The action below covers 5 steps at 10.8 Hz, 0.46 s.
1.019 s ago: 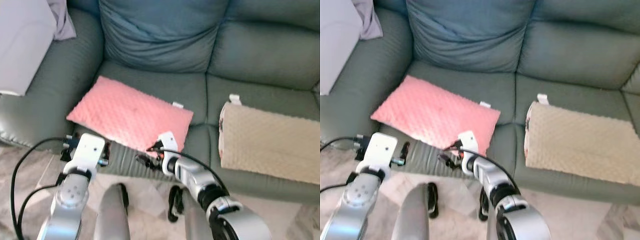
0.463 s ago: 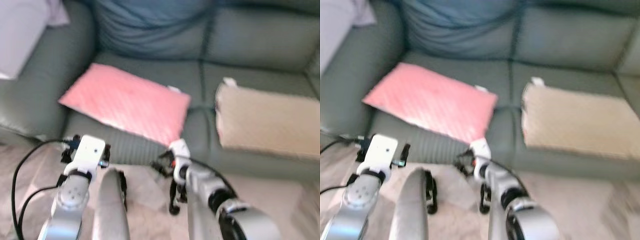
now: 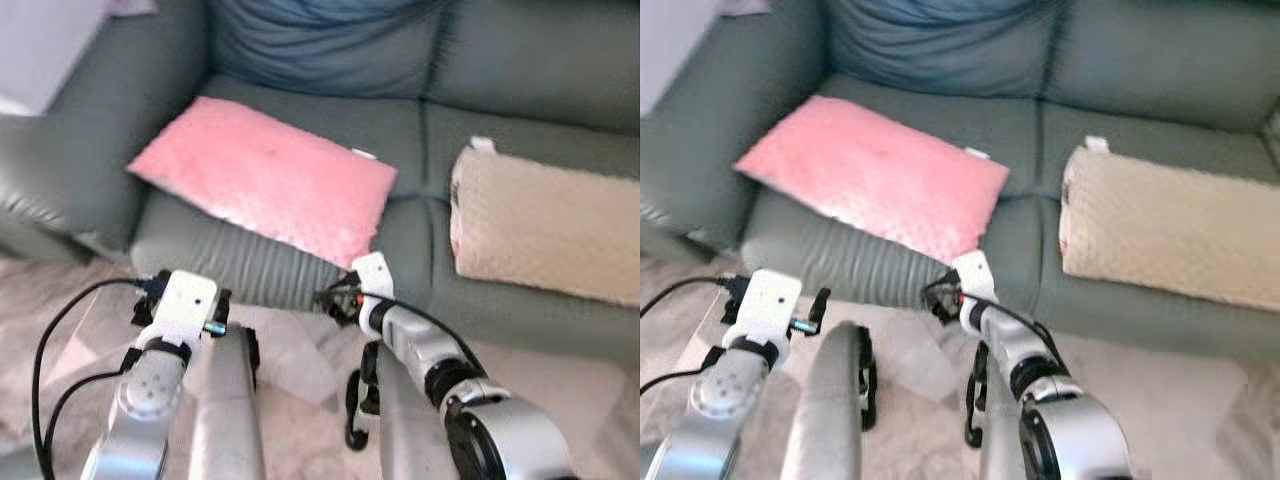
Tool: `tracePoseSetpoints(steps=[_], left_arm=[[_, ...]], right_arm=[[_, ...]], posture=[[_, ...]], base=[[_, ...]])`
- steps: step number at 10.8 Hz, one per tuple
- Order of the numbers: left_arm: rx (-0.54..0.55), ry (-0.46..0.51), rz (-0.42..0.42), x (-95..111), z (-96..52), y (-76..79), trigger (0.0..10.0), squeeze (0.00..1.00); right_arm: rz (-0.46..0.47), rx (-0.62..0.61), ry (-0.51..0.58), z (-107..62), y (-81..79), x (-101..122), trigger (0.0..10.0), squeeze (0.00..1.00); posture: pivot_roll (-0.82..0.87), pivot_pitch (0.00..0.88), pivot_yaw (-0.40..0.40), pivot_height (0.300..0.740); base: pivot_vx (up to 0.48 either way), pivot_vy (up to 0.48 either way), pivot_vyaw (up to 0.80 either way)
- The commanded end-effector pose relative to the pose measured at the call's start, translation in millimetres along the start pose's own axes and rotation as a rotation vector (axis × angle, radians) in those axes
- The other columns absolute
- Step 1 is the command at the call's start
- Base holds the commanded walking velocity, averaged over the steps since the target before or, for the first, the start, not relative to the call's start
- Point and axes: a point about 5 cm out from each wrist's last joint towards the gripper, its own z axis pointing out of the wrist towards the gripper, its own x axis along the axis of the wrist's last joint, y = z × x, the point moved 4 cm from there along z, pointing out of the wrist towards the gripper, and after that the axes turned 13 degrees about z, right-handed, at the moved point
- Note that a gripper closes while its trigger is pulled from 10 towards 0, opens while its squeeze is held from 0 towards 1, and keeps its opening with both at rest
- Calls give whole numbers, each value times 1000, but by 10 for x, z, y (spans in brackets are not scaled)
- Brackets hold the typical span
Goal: Move the pillow to the sofa
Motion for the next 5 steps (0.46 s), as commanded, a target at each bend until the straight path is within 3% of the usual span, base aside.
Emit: tracePoseSetpoints(steps=[1, 2, 4, 5], left_arm=[[-3, -12, 7, -33, -33, -3, 10000, 0], [-5, -10, 8, -27, -36, -2, 10000, 0], [-17, -13, 9, -42, -67, -4, 10000, 0], [-22, -13, 9, -53, -63, -4, 10000, 0]], right_arm=[[0, 5, 8, -7, -2, -18, 10000, 0], [-11, 11, 15, -10, 2, 5, 10000, 0], [-52, -117, 46, -73, 264, 156, 10000, 0], [19, -212, 93, -132, 453, 285, 10000, 0]], posture=[[171, 310, -9, 636], [179, 312, -7, 636], [189, 316, -4, 636], [186, 316, -3, 636]], base=[[0, 0, 0], [0, 0, 0], [0, 0, 0], [0, 0, 0]])
